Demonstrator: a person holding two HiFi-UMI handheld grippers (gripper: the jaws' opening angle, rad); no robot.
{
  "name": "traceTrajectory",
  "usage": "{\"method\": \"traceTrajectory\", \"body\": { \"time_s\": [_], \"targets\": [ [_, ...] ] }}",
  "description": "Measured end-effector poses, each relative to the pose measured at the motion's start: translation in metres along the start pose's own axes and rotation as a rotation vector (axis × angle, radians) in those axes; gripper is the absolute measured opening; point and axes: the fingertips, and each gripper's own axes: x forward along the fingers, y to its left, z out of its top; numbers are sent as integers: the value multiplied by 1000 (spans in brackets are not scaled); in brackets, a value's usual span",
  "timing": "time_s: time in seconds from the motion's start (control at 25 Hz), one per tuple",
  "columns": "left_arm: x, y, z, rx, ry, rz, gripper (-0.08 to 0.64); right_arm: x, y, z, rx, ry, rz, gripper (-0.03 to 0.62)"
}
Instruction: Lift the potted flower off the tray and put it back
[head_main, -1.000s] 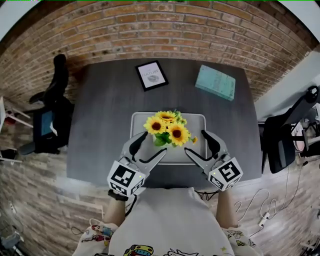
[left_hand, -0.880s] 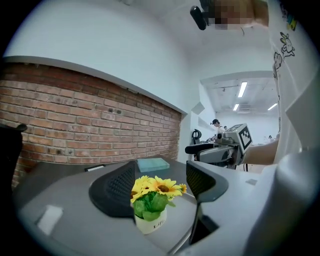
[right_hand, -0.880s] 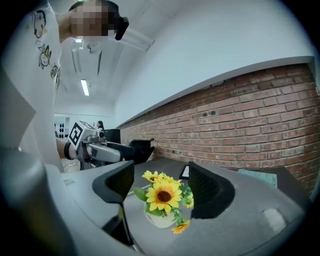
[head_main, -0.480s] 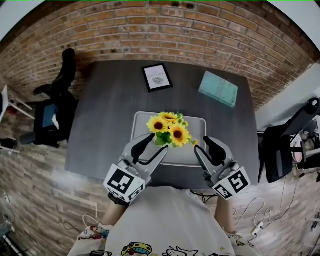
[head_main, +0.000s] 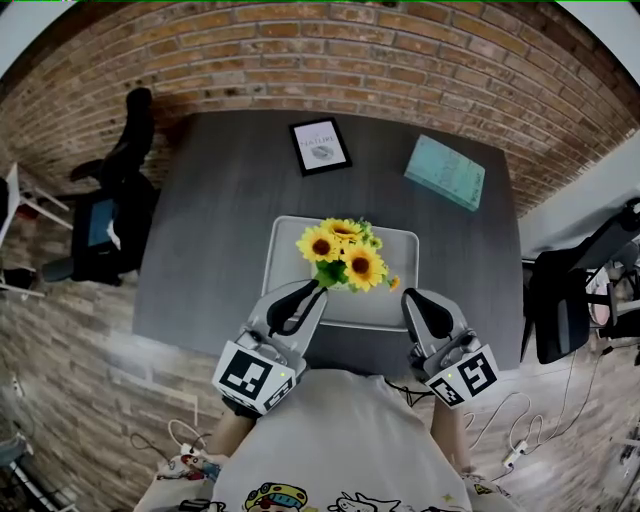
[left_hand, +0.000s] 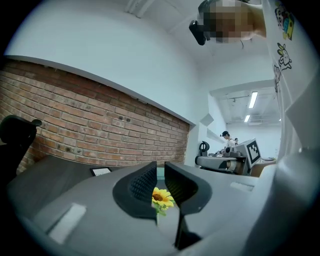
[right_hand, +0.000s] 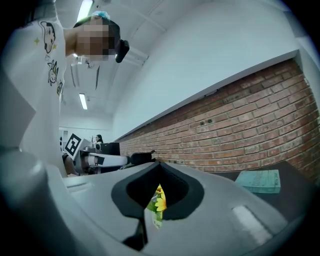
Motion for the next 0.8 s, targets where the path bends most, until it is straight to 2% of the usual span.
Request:
{"method": "traceTrajectory", "body": {
  "time_s": [0.08, 0.48, 0.8],
  "targets": [
    [-1, 4, 0, -7, -11, 23, 6, 0, -1, -1, 5, -2, 2, 2],
    [4, 16, -4, -10, 1, 57, 9, 3, -5, -8, 17, 25, -3, 2],
    [5, 23, -6, 11, 9, 68, 9, 3, -14, -7, 30, 23, -50, 2]
  ]
}}
